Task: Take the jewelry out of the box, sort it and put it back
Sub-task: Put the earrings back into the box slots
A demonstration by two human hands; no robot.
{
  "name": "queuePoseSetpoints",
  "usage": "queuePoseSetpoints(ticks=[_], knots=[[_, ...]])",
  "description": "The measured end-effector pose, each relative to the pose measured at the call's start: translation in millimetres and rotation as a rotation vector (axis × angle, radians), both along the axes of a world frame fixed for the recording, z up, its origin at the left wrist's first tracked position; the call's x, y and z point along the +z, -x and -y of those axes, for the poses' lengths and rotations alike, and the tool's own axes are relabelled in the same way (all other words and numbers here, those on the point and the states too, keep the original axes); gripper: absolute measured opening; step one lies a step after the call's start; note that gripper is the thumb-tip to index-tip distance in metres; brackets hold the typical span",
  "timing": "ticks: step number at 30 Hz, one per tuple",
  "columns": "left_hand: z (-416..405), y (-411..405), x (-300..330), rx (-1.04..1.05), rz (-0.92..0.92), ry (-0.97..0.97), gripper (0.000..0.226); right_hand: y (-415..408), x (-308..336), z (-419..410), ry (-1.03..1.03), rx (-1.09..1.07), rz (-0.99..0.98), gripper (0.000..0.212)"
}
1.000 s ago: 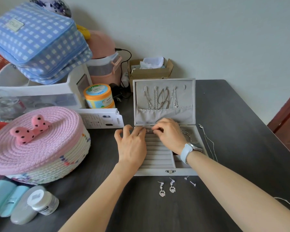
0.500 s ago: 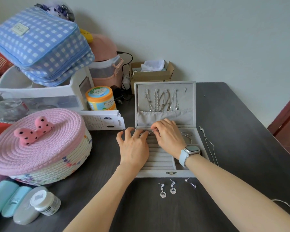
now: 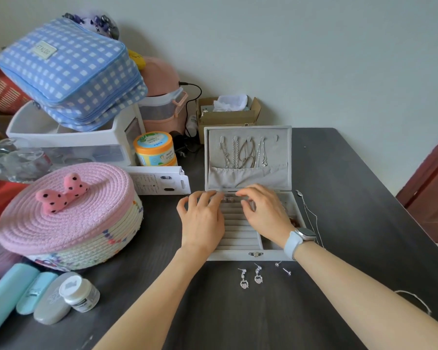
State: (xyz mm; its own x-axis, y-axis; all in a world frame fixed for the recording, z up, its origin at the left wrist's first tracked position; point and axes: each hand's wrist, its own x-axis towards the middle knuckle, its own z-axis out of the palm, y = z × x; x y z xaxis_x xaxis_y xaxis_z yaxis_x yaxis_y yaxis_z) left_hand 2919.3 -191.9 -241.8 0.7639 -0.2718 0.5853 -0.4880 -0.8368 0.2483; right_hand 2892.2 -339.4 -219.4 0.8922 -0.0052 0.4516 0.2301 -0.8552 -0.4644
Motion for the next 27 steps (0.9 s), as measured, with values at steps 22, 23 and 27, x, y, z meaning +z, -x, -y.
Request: queuePoseSetpoints(ticks=[22,23,27], knots=[[-21,108,-13,-0.265,-0.428,0.206,0.017,119,-30,-28,0.171,-0.289,-0.153,0.005],[-21,109,-13,-0.264,-0.426,0.214,0.017,118,-28,-28,0.141,-0.294,-0.185,0.009],[-22,111,-12,-0.227,-0.406,0.259,0.014,116,-26,-29,0.068,-0.287,-0.259,0.014]])
